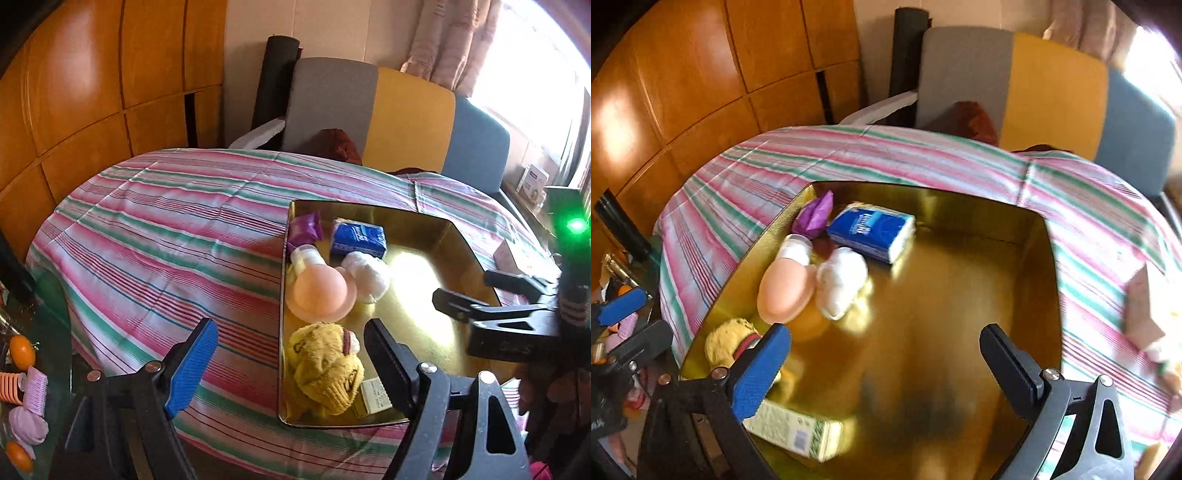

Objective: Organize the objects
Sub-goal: 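Open the right tool to drop the clear plastic bag into the tray, then move both tools from the tray back toward the items on the table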

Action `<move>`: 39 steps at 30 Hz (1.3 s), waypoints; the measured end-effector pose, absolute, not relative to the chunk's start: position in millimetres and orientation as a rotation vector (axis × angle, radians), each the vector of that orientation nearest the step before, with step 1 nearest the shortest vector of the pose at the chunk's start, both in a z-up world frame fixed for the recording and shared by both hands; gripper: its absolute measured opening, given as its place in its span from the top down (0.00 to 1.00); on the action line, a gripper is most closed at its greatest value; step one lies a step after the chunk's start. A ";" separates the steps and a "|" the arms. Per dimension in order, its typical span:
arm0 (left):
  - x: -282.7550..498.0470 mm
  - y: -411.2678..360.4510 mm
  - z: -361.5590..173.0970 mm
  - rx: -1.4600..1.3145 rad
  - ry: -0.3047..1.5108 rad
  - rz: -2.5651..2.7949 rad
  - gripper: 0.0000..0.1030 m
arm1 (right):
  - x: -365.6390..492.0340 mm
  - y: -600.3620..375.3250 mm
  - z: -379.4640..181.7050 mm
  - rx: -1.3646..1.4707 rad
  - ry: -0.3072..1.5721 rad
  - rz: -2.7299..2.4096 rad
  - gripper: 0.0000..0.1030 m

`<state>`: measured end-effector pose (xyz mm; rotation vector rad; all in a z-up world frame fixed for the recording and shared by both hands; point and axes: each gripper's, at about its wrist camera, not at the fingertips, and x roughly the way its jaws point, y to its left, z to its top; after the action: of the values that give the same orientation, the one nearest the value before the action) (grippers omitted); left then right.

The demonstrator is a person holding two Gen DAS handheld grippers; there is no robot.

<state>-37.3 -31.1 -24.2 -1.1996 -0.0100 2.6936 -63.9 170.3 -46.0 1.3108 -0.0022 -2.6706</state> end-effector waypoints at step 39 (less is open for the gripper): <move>-19.8 90.7 -4.2 -1.130 0.265 2.517 0.20 | 31.5 262.8 22.7 1.087 0.076 -3.024 0.00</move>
<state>-19.8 90.7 -4.2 -1.1304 0.2652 2.5173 31.5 262.8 22.7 1.0869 0.0761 -3.0235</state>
